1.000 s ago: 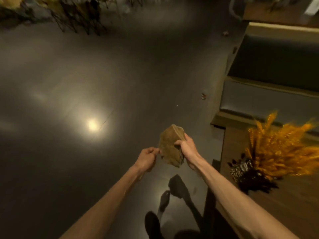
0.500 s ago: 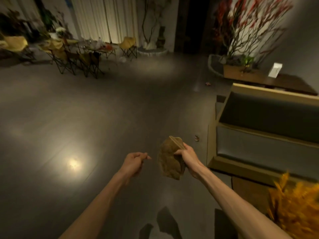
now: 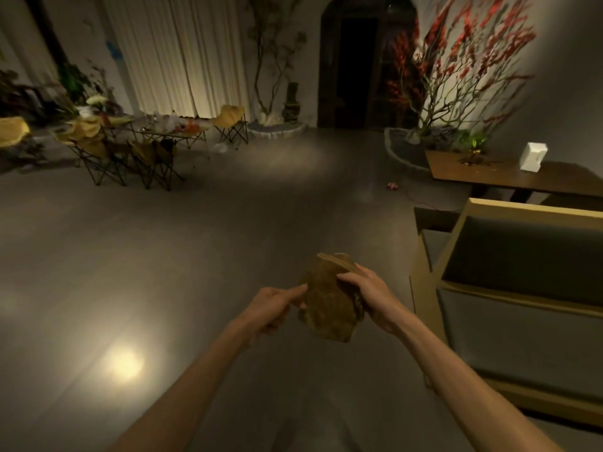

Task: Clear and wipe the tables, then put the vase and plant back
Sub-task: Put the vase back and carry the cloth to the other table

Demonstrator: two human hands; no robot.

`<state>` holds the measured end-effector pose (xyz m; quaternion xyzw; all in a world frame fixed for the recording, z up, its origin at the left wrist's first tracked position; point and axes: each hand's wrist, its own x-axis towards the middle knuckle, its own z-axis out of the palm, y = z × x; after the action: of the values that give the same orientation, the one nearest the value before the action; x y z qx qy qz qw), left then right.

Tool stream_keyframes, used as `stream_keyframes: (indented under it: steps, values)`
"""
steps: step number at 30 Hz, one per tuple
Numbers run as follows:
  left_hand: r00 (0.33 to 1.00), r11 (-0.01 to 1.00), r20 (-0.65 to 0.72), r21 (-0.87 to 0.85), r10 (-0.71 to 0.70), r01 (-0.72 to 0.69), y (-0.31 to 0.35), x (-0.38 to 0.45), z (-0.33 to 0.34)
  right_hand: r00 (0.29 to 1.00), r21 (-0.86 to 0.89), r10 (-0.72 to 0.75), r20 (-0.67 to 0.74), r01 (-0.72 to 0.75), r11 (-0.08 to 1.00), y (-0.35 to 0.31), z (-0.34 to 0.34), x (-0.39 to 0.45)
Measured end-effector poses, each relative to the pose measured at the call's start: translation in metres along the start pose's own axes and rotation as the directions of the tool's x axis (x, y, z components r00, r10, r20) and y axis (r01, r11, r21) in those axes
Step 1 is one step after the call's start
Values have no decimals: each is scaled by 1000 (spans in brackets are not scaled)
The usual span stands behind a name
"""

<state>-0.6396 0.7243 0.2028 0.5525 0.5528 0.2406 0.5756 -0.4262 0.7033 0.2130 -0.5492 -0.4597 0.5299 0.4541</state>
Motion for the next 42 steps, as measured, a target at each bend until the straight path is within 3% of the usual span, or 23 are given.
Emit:
stream_keyframes:
  steps: [5,15,22,26,32,42]
  values:
    - [1000,999,2,49,23,-23,56,131,-39,997,28,8,-75,-6,1000,-29,-16,131]
    - [987,995,152,75,47,-59,129,435,-61,964,4,33,-265,-33,999,-49,-89,389]
    - [967,978,252,188,43,-92,221,674,-62,876,39,65,-477,-53,998,-78,-162,579]
    - [952,976,299,181,63,-121,287,779,-35,834,68,87,-544,-60,996,-110,-224,656]
    - [845,971,529,154,74,-182,358,928,34,741,125,117,-661,-44,991,-113,-331,773]
    - [783,956,622,212,27,-201,478,1188,167,654,158,134,-744,-23,987,-112,-551,979]
